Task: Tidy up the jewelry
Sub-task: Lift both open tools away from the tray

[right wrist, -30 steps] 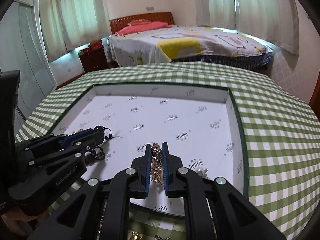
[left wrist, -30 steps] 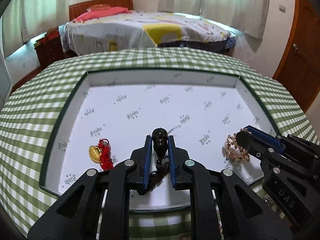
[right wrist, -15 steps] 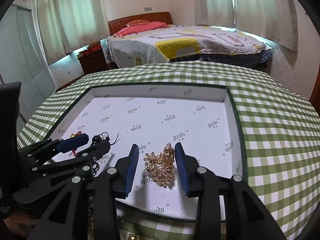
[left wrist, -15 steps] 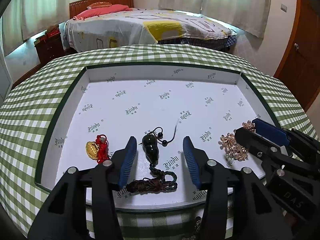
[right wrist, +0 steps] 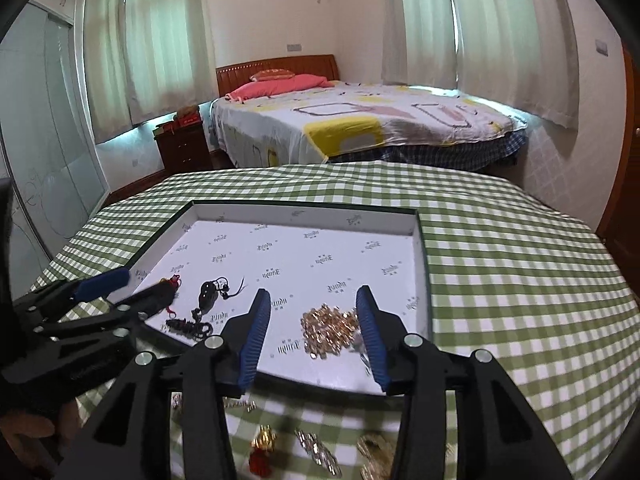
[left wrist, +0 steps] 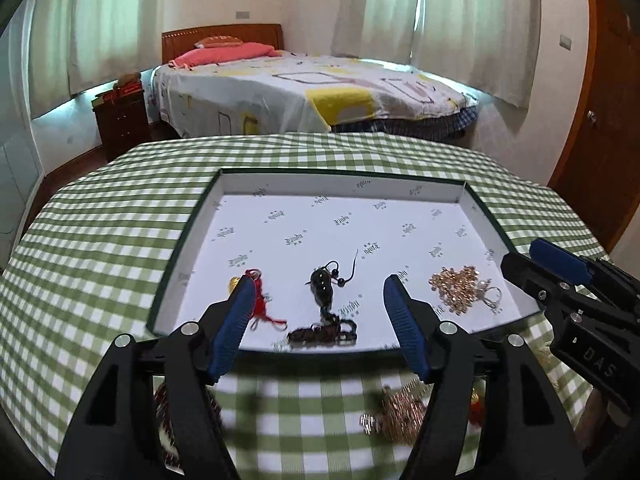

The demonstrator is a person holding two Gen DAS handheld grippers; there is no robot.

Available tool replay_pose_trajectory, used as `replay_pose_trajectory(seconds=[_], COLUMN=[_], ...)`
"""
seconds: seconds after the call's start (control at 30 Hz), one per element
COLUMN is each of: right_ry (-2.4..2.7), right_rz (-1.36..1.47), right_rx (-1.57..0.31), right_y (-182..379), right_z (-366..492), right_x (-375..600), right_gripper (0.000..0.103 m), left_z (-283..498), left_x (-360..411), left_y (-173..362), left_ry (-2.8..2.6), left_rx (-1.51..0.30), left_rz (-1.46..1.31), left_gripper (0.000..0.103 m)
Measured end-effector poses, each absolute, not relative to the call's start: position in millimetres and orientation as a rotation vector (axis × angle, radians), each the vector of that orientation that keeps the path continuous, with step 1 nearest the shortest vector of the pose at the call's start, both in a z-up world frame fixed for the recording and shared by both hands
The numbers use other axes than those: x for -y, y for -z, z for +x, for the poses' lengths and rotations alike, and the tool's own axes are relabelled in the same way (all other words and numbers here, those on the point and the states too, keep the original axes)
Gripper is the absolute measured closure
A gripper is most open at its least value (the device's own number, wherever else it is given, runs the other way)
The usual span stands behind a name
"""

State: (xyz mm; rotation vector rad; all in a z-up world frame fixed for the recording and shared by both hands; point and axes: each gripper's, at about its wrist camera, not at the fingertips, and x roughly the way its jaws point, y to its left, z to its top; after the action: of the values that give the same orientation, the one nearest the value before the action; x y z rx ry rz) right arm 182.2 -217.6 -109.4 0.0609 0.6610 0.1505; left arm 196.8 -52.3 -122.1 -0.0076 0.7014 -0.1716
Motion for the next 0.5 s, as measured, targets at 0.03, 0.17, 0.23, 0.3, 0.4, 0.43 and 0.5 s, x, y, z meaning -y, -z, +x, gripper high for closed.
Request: replay_pose_trajectory(seconds=[0.03, 0.17, 0.23, 0.3, 0.4, 0.43, 0.5], right_ry=[-0.145, -0.127, -0.118, -0.111, -0.097, -0.091, -0.080], right_rz=[0.061, 0.051, 0.046, 0.044, 0.040, 0.036, 0.030], right_rx=[-0.656, -0.648, -0.650, -0.654, -0.663, -0.664, -0.667], right_y=[108.0, 107.9, 110.5, 113.8, 119.4, 120.9, 124.7], right_z=[175.9, 157.1, 145.7, 136.9, 121.4, 116.7, 106.7], right_x=[219.1, 222.8, 224.7, 226.3, 229.6, 230.5, 233.6], right_gripper=[0.057, 0.057, 0.057, 0.057, 0.057, 0.057, 0.057], left_z=[191.5, 166.5, 153.7, 139.7, 121.9, 115.3, 102.7], left_x=[50.8, 46.7, 45.9, 45.7, 46.3, 46.6, 48.9], left_y=[120.1, 115.4, 114.3, 114.5, 116.7, 118.4, 122.9], left_ry=[0.170, 0.164, 0.163, 0.164, 0.168, 0.169, 0.173], left_rx=[-0.695, -0.668, -0.658, -0.649, -0.640, -0.637, -0.636], left_rz=[-0.012, -0.020, -0.021, -0.021, -0.018, -0.017, -0.016], left_gripper=[0.036, 0.034, 0.034, 0.034, 0.033, 0.033, 0.030])
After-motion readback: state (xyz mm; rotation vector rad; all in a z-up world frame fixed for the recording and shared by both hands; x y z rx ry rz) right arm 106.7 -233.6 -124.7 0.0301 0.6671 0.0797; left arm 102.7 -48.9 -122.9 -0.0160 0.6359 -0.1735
